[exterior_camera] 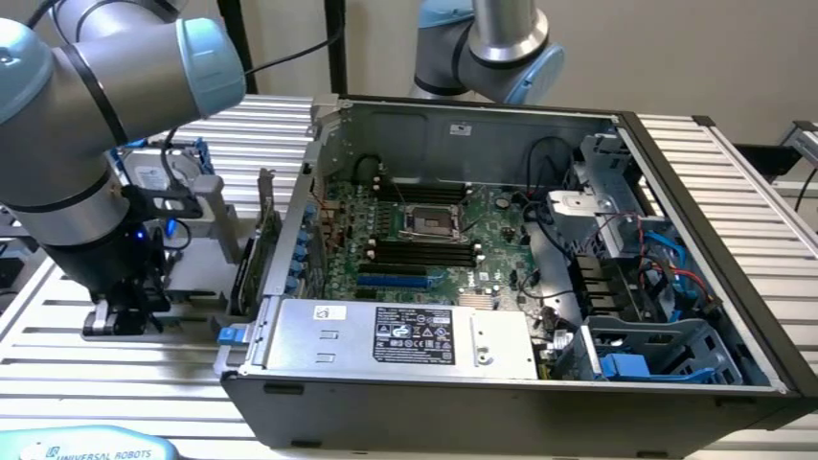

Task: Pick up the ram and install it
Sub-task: 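Pick up the ram and move it above insertion slot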

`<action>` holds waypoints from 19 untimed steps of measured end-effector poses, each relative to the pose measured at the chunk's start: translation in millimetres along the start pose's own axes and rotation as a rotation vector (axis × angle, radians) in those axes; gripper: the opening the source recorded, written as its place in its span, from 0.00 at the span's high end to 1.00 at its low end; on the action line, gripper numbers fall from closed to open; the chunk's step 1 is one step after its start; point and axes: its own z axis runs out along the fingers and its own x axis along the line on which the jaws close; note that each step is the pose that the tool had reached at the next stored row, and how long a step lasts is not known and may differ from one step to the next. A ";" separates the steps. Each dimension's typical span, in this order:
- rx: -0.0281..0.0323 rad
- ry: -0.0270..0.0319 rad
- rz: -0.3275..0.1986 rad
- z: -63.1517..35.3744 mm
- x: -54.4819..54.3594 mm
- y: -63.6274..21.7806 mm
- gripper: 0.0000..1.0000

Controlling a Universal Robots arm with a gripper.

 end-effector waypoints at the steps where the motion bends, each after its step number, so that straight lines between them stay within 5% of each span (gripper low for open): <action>1: 0.0003 -0.0019 0.004 0.5 0.3 0.0 0.64; 9: 0.0011 -0.0270 0.017 1.2 0.4 0.0 0.64; 19: -0.0074 -0.0285 0.018 1.6 0.5 0.2 0.64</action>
